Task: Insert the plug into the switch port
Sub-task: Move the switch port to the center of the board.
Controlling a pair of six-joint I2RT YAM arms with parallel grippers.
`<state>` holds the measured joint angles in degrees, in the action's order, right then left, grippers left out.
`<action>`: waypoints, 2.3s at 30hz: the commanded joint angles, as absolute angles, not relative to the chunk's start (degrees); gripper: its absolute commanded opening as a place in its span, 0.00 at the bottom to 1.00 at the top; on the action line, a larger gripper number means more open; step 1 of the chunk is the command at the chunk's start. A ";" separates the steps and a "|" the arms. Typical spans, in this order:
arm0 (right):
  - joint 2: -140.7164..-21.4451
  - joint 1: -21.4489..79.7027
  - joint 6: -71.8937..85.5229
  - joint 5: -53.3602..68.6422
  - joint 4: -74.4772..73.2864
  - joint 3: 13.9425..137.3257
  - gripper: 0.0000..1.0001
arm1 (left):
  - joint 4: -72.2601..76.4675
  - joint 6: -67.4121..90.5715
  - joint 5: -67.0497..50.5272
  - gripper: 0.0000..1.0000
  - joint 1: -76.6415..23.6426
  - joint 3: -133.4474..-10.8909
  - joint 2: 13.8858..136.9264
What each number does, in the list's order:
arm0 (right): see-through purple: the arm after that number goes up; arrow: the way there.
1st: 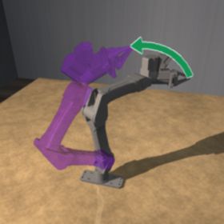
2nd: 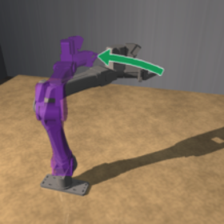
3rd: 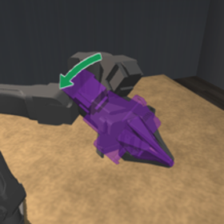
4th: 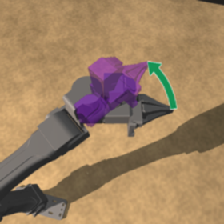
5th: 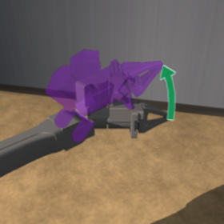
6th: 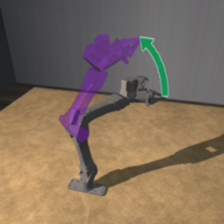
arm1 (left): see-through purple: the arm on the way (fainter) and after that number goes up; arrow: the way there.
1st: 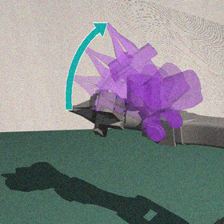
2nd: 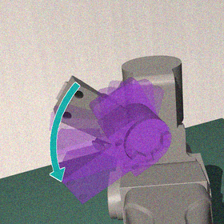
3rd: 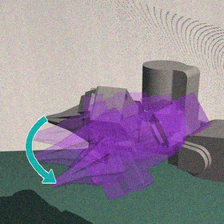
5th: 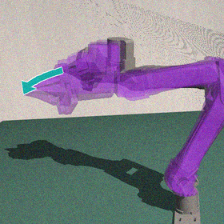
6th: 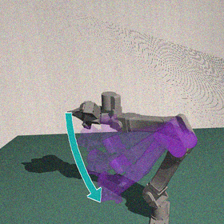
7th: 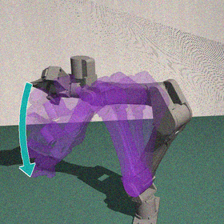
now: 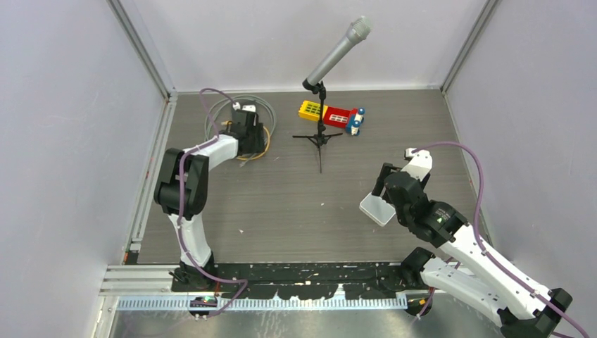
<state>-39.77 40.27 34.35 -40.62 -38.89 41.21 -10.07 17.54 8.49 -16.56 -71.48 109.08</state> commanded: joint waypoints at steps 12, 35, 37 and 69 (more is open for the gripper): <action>-40.08 40.25 34.54 -40.80 -36.56 41.17 0.76 | -11.72 21.27 0.32 0.54 -15.41 -69.72 109.51; -39.25 40.23 34.54 -40.58 -36.56 40.93 0.75 | -7.57 43.54 3.34 0.42 -39.32 -33.32 87.52; -39.52 40.24 34.50 -40.75 -36.56 40.97 0.75 | -7.84 46.26 4.09 0.42 -42.86 -30.63 84.74; -38.55 40.21 34.69 -39.66 -36.98 40.91 0.75 | -39.71 45.69 30.03 1.00 -53.18 -48.13 59.15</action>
